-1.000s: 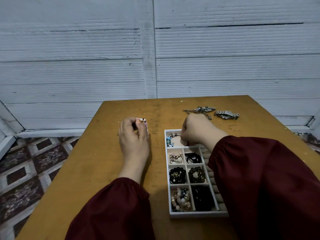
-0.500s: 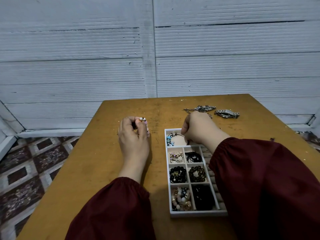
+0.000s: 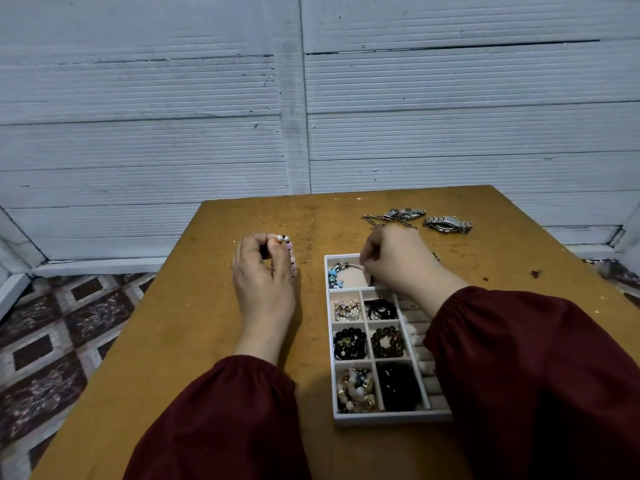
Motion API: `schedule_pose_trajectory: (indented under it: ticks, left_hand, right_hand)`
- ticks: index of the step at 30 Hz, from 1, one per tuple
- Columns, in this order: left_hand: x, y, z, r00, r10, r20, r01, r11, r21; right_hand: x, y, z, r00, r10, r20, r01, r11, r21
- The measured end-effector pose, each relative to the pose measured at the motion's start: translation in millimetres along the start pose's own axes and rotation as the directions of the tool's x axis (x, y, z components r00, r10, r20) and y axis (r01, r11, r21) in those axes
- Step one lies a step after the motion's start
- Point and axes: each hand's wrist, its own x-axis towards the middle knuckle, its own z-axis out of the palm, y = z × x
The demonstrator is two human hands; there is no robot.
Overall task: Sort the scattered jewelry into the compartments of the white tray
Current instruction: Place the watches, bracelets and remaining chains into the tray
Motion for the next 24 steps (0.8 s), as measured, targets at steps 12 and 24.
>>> schedule_pose_trajectory:
  ticks: [12, 24]
  left_hand:
    - [-24, 20, -2, 0.999, 0.025, 0.028, -0.024, 0.998, -0.049]
    - [-38, 44, -6, 0.997, 0.032, 0.075, -0.025, 0.996, -0.086]
  right_hand:
    - [-73, 45, -31, 0.883, -0.102, -0.458, 0.086, 0.995, -0.055]
    - [-105, 105, -17, 0.993, 0.114, -0.031, -0.118, 0.956, -0.267]
